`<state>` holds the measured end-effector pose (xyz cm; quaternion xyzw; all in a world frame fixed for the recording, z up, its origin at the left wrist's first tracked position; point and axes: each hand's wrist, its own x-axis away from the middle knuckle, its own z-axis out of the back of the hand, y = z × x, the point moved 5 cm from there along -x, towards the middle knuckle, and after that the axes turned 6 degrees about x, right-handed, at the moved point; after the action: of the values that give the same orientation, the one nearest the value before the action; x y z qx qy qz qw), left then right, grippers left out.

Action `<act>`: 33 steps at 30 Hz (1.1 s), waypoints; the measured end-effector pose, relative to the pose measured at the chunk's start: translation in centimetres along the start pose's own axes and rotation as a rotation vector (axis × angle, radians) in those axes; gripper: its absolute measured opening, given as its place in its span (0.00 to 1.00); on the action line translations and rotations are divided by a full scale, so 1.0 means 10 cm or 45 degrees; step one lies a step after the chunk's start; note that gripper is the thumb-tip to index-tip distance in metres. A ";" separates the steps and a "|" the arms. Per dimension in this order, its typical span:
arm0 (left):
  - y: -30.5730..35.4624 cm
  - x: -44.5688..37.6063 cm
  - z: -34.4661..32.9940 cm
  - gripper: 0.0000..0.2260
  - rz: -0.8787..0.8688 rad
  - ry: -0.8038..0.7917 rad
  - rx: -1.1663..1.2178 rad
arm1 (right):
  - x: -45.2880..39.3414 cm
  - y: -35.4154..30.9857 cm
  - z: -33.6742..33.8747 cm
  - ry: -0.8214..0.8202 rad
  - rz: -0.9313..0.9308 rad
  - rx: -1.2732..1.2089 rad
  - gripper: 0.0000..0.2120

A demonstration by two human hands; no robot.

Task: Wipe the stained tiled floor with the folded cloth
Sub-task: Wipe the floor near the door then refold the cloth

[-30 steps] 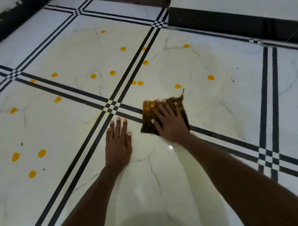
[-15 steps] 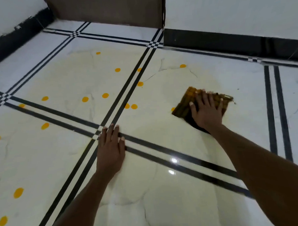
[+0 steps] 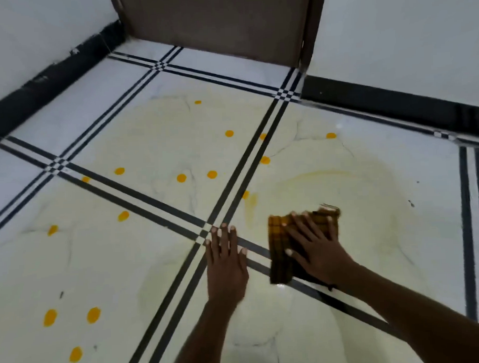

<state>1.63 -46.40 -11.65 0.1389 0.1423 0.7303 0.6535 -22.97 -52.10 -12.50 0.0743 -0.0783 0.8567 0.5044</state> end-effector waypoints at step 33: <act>-0.18 -0.81 -0.01 0.26 0.109 0.123 0.003 | -1.35 0.86 0.43 0.111 0.512 0.132 0.30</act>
<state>4.10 -54.23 -12.61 0.1102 0.1687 0.7634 0.6137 -23.83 -68.66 -11.63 0.0459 -0.0254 0.9454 0.3216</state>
